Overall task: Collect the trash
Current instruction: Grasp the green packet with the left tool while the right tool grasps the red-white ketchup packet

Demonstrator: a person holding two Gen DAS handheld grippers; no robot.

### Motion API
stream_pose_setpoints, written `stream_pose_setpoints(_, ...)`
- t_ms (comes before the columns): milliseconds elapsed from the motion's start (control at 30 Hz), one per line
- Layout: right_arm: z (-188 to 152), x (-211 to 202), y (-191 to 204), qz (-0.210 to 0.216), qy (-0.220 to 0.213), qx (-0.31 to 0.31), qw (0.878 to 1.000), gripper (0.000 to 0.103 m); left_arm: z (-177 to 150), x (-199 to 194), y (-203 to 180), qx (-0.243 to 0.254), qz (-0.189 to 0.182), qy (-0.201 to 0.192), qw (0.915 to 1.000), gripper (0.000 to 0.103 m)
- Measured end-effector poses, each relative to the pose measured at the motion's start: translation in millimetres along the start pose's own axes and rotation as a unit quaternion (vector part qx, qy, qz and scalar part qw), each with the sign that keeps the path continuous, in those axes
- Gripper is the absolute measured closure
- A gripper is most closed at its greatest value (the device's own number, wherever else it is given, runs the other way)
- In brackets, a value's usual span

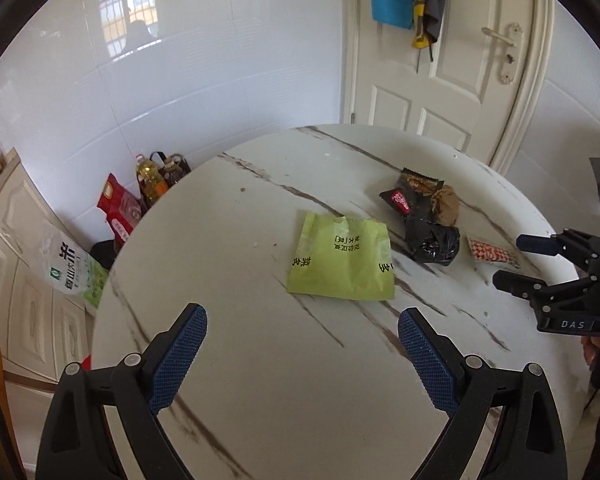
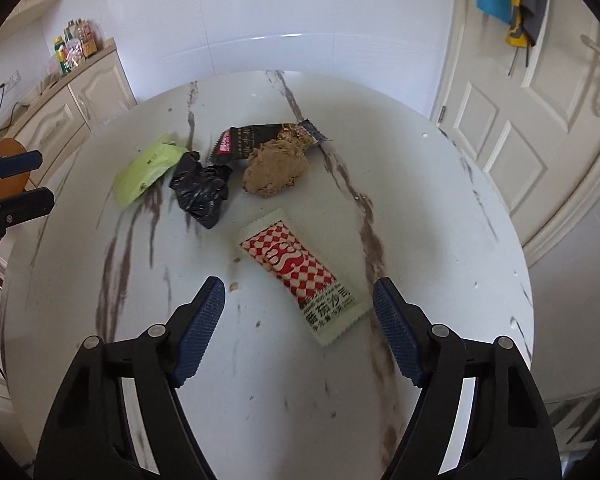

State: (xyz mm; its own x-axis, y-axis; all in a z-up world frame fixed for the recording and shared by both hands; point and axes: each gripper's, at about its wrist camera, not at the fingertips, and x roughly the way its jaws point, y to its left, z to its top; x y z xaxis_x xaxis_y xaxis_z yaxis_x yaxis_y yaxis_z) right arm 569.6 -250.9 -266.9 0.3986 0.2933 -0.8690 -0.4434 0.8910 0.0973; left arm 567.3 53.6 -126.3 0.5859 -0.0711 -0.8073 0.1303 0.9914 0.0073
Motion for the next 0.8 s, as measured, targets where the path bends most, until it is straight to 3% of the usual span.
stream_pose_setpoints(133,3.6,5.5,-1.6,0.006,0.0,-0.016,1.0,0.046,20.9,32.8,7.6,-0.001,-0.014,0.017,0.9997,0.008)
stream_pose_setpoints(300,2.6,5.1,-2.0,-0.004,-0.004,-0.03,1.0,0.073,34.8,58.8,-1.4,0.007,-0.008,0.022,0.9997,0.008)
stream_pose_setpoints(467,-2.5,0.1,-6.9,0.01,-0.01,-0.022,1.0,0.085,46.5,88.6,-11.5,0.025,0.034,0.031,0.9986,0.008)
stream_pose_setpoints(733,-10.1,-6.1,-11.5,0.033,-0.014,-0.005,0.999,0.086,54.6,118.1,-8.5,0.002,0.023,0.039,0.999,0.005)
stream_pose_setpoints(800,-11.1,-6.8,-12.9,0.038,-0.017,0.001,0.999,0.086,51.1,121.1,-6.6,-0.012,0.005,0.038,0.9992,0.013)
